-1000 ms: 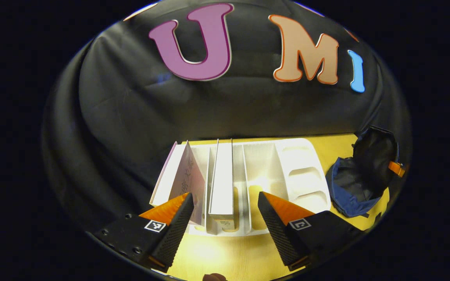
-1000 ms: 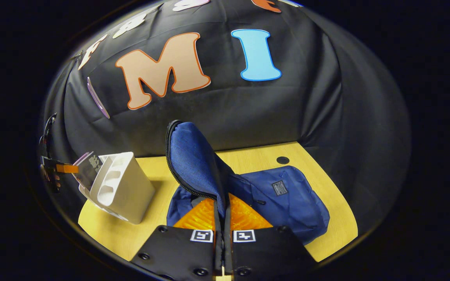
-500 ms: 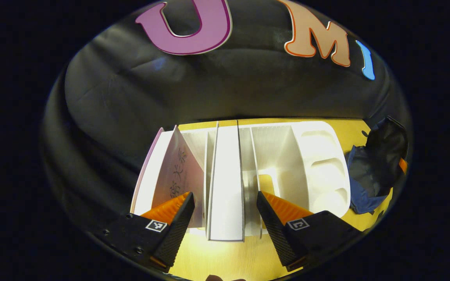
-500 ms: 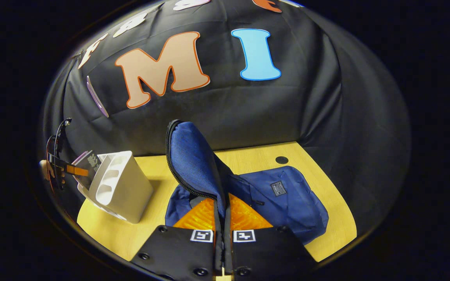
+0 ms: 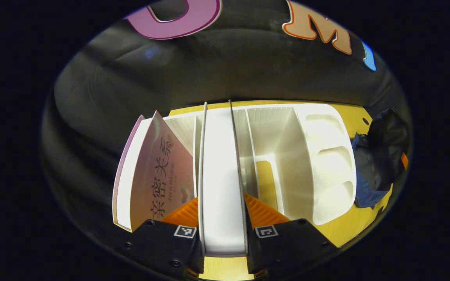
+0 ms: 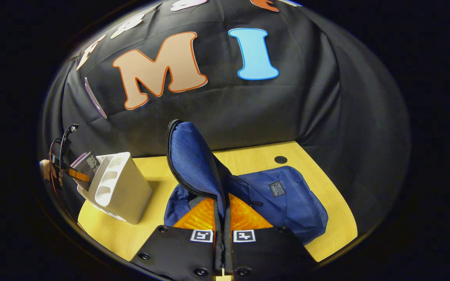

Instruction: Open the schoolbag, grab two books from the bookshelf and put them into the schoolbag.

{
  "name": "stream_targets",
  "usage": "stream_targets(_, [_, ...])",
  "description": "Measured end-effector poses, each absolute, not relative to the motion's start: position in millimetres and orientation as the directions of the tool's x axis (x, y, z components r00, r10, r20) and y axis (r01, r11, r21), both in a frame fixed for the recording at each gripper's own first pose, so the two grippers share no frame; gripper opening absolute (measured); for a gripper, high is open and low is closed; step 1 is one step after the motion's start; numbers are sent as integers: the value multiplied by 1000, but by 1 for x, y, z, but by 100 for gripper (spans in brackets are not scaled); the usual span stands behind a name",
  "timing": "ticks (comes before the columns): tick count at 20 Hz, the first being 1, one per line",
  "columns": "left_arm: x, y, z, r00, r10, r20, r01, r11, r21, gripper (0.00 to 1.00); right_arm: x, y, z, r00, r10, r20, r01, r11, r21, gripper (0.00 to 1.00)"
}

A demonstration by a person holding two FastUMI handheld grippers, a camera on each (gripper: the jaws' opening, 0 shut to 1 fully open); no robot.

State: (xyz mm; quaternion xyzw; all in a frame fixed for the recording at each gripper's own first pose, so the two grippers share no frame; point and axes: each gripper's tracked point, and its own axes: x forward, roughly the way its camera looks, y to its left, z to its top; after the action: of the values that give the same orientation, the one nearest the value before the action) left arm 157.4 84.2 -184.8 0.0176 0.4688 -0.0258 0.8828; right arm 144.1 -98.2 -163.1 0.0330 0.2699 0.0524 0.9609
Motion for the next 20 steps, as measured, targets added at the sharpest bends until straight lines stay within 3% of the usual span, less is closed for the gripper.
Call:
stream_targets(5, [154, 82, -182, 551, -44, -834, 77, 997, -2, 38, 144, -99, -163, 846, 120, -519, -84, 992, 92, 2])
stream_targets(9, [149, 89, -176, 557, -48, -829, 73, 997, -9, 38, 144, -98, -162, 847, 117, -519, -80, 992, 93, 5])
stream_targets(20, [145, 109, -132, 626, -85, -775, 3, 994, -106, 35, 143, -100, -164, 844, 102, -527, -64, 994, 89, 5])
